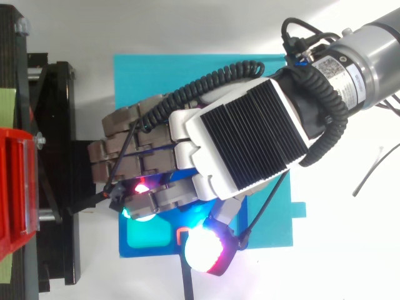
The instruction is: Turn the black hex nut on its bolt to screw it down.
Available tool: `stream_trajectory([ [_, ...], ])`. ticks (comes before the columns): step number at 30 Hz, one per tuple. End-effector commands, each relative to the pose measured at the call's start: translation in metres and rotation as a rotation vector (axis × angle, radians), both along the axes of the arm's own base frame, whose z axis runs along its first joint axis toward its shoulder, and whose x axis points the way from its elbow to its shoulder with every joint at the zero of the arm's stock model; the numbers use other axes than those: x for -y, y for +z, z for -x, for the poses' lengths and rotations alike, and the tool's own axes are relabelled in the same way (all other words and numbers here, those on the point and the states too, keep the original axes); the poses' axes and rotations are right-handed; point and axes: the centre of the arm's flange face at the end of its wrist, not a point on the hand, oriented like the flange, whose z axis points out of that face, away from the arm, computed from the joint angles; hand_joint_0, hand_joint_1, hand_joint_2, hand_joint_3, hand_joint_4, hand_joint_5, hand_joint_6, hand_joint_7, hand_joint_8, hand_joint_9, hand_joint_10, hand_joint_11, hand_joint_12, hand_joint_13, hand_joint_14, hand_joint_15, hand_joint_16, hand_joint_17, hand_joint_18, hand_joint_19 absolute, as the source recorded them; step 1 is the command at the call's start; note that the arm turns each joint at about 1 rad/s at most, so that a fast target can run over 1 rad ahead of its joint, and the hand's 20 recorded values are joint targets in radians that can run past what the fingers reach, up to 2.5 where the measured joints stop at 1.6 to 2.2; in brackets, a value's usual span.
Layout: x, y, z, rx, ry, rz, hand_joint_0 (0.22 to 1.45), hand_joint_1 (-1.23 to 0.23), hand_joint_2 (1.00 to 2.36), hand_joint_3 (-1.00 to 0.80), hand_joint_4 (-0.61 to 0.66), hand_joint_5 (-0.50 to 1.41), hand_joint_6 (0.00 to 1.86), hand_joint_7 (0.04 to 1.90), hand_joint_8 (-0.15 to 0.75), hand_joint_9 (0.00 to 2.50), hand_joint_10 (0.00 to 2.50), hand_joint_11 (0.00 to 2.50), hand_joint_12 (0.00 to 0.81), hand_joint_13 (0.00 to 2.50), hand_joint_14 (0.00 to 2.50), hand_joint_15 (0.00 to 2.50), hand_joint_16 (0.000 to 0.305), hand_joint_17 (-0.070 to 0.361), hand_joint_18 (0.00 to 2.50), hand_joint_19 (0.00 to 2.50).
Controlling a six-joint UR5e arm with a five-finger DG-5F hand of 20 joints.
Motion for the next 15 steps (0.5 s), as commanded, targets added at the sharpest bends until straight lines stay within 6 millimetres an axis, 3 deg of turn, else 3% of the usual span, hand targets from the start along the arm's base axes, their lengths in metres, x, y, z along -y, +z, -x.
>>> stream_trajectory([
  [1,0.0023,0.0004,0.0006,-0.002,-0.002,-0.001,0.42,-0.34,1.00,-0.50,0.26,-0.15,0.82,0.91,0.335,0.68,0.01,0.22,0.394,0.66,0.01,0.27,0.061,0.138,0.64,0.35],
  [10,0.0080,0.0005,0.0022,0.000,0.004,0.003,0.39,-0.32,1.00,-0.50,0.28,-0.14,0.78,0.91,0.347,0.69,0.01,0.22,0.410,0.67,0.01,0.27,0.065,0.146,0.66,0.34],
  [15,0.0103,0.0007,0.0023,0.003,0.002,0.003,0.35,-0.38,1.00,-0.50,0.31,-0.14,0.73,0.91,0.367,0.70,0.01,0.23,0.432,0.69,0.01,0.27,0.070,0.158,0.70,0.33],
])
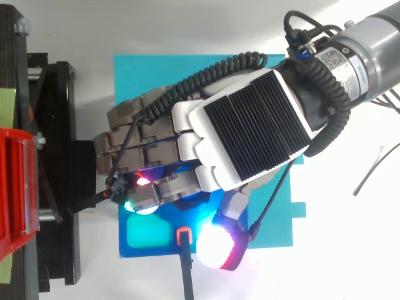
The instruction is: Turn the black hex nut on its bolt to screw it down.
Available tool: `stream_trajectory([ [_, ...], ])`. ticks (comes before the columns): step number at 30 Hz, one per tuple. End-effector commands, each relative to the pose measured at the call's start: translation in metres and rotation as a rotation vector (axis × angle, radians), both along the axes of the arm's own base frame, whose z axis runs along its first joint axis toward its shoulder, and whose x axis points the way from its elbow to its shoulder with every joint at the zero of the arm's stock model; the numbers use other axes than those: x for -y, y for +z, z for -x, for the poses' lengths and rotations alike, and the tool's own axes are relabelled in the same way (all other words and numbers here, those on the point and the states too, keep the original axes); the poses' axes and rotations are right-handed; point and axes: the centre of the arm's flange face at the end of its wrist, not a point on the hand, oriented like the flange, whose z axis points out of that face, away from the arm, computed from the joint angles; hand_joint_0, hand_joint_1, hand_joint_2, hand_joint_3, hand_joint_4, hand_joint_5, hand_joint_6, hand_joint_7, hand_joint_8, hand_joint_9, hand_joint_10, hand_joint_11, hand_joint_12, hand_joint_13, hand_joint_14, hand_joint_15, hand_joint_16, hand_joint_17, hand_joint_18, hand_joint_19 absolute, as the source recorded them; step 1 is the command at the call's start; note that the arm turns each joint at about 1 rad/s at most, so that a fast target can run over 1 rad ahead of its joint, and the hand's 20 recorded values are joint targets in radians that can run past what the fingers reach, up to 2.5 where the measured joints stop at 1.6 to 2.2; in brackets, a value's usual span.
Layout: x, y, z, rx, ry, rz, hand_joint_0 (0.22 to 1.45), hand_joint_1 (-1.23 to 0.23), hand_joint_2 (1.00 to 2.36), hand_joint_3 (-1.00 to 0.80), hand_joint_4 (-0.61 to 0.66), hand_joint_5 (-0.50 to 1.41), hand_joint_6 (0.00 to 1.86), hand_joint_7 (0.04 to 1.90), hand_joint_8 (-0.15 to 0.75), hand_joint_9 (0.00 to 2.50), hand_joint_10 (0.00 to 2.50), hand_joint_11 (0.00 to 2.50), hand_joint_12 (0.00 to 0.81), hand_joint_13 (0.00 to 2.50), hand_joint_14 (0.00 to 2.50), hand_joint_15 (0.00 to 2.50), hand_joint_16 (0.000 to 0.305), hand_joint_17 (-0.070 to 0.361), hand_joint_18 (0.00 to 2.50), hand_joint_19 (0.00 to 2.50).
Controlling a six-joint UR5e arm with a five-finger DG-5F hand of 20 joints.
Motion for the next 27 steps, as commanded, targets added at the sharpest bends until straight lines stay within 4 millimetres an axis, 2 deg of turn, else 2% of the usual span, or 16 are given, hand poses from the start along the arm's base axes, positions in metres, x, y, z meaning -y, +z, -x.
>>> stream_trajectory([
  [1,0.0028,0.0006,0.0002,0.004,-0.003,0.000,0.33,-0.42,1.00,-0.50,0.31,-0.14,0.73,0.91,0.372,0.70,0.01,0.23,0.441,0.70,0.01,0.27,0.072,0.161,0.71,0.33],
  [13,0.0051,0.0006,0.0013,0.005,0.007,0.003,0.35,-0.63,1.00,-0.50,0.32,-0.17,0.75,0.85,0.352,0.67,0.01,0.24,0.427,0.70,0.01,0.28,0.070,0.157,0.71,0.33],
  [23,0.0075,0.0007,0.0015,0.007,0.003,0.003,0.33,-0.60,1.00,-0.50,0.34,-0.17,0.74,0.83,0.363,0.67,0.01,0.25,0.436,0.71,0.01,0.29,0.072,0.162,0.72,0.34],
  [27,0.0074,0.0007,0.0016,0.007,0.005,0.003,0.31,-0.53,1.00,-0.50,0.36,-0.15,0.64,0.96,0.369,0.68,0.01,0.25,0.445,0.72,0.01,0.29,0.074,0.167,0.73,0.34],
])
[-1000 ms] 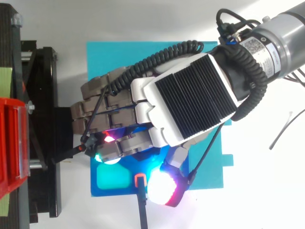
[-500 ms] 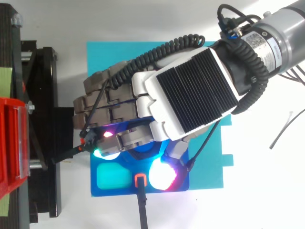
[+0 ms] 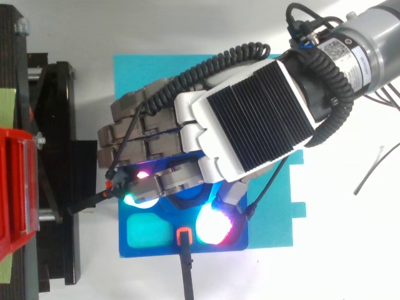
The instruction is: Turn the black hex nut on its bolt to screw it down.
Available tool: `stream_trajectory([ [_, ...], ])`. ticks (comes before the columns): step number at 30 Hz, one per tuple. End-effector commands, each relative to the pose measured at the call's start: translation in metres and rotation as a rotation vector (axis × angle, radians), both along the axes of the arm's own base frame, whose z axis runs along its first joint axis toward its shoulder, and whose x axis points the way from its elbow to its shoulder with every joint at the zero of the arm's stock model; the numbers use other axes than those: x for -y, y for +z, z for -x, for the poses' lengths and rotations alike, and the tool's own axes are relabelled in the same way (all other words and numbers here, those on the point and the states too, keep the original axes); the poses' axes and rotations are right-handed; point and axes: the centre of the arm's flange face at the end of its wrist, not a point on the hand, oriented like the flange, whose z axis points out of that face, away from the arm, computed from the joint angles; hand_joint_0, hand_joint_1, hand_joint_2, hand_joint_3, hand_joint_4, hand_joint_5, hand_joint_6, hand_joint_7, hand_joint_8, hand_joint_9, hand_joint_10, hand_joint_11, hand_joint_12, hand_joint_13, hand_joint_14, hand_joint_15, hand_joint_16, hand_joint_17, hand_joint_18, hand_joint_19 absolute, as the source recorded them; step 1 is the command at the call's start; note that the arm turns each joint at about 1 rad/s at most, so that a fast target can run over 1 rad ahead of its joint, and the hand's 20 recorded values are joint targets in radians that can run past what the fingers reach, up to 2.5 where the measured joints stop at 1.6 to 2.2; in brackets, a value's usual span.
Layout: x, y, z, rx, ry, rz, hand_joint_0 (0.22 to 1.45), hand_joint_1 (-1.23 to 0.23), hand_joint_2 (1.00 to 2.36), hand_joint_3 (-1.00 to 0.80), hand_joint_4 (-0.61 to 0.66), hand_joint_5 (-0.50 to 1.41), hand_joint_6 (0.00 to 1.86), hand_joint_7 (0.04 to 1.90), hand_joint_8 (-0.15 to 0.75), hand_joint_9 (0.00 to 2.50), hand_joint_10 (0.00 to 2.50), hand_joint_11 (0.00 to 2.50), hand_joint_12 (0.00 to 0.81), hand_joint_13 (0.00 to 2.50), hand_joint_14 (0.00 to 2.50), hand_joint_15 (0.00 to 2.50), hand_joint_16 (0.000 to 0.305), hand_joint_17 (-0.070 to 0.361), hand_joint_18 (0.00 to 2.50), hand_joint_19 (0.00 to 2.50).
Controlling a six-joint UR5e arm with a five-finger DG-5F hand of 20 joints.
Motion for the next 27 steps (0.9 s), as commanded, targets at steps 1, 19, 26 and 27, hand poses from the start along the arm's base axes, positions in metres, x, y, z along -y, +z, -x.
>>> stream_trajectory([
  [1,0.0002,0.0000,0.0000,0.000,0.000,0.000,0.30,-0.49,1.00,-0.50,0.38,-0.14,0.61,1.01,0.373,0.68,0.01,0.26,0.451,0.72,0.01,0.29,0.076,0.170,0.74,0.34],
  [19,0.0019,-0.0003,0.0026,0.002,0.028,0.009,0.28,-0.32,1.00,-0.50,0.37,-0.12,0.50,1.08,0.375,0.69,0.01,0.23,0.457,0.72,0.01,0.29,0.078,0.175,0.72,0.35],
  [26,0.0010,-0.0004,0.0040,0.004,0.052,0.014,0.39,-0.36,1.00,-0.50,0.32,-0.12,0.50,1.11,0.331,0.67,0.01,0.23,0.412,0.68,0.01,0.31,0.067,0.150,0.62,0.39],
  [27,0.0008,-0.0004,0.0041,0.004,0.053,0.014,0.42,-0.40,1.00,-0.50,0.30,-0.12,0.50,1.12,0.320,0.66,0.01,0.22,0.395,0.66,0.01,0.31,0.063,0.141,0.59,0.40],
])
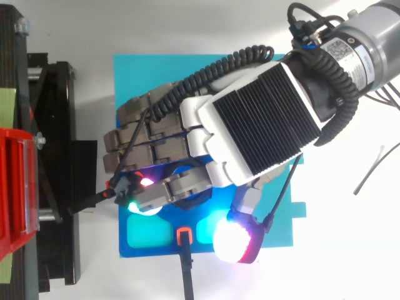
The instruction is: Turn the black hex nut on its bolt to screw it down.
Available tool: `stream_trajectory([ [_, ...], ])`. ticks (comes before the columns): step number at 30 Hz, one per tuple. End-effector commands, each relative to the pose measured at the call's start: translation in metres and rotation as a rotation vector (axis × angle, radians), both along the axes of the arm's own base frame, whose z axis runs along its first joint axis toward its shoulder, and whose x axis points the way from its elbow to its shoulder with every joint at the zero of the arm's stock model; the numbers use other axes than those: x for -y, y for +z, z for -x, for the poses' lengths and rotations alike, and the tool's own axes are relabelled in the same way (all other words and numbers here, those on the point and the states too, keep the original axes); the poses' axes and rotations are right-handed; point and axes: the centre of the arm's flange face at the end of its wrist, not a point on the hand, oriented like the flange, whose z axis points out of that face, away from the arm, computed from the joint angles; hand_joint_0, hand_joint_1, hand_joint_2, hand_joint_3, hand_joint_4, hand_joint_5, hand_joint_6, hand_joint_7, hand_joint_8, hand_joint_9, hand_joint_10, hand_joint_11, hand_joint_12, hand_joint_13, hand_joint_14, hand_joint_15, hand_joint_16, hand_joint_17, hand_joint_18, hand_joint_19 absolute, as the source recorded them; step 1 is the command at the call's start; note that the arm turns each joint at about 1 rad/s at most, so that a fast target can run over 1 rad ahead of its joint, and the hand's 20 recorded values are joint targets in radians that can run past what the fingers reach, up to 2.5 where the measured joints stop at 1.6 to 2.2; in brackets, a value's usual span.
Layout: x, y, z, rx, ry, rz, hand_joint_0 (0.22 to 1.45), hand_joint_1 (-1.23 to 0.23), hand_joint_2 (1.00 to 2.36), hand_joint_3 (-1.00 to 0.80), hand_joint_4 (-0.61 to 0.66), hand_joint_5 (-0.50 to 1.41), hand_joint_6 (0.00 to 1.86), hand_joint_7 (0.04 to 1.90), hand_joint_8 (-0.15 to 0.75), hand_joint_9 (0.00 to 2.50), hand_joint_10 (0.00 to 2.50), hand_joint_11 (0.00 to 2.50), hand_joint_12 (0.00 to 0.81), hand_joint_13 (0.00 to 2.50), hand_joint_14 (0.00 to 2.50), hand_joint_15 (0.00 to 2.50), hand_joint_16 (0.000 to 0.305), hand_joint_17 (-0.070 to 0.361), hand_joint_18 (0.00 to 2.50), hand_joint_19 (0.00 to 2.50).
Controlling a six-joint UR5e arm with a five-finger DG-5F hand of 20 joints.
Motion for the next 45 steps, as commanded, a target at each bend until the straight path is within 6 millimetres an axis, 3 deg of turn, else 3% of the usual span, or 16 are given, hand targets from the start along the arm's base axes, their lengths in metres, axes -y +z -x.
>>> stream_trajectory([
  [1,0.000,0.000,0.001,0.002,0.011,0.002,0.43,-0.41,1.00,-0.50,0.30,-0.12,0.50,1.12,0.315,0.66,0.01,0.24,0.391,0.66,0.01,0.32,0.062,0.139,0.58,0.41],
  [13,0.007,0.001,0.001,0.013,0.005,0.004,0.53,-0.70,1.00,-0.43,0.24,-0.12,0.50,1.18,0.278,0.65,0.01,0.24,0.341,0.63,0.01,0.33,0.051,0.115,0.53,0.42],
  [21,0.011,0.002,0.001,0.022,0.003,0.005,0.53,-0.81,1.00,-0.45,0.24,-0.13,0.50,1.21,0.278,0.65,0.01,0.25,0.339,0.64,0.01,0.34,0.051,0.114,0.54,0.42],
  [34,0.014,0.002,0.001,0.027,0.000,0.005,0.41,-0.69,1.00,-0.50,0.31,-0.12,0.50,1.20,0.319,0.68,0.01,0.25,0.383,0.68,0.01,0.32,0.060,0.135,0.62,0.38],
  [45,0.014,0.002,0.002,0.025,0.000,0.005,0.54,-0.85,1.00,-0.50,0.22,-0.12,0.50,1.25,0.276,0.65,0.01,0.25,0.338,0.65,0.01,0.34,0.050,0.113,0.55,0.41],
])
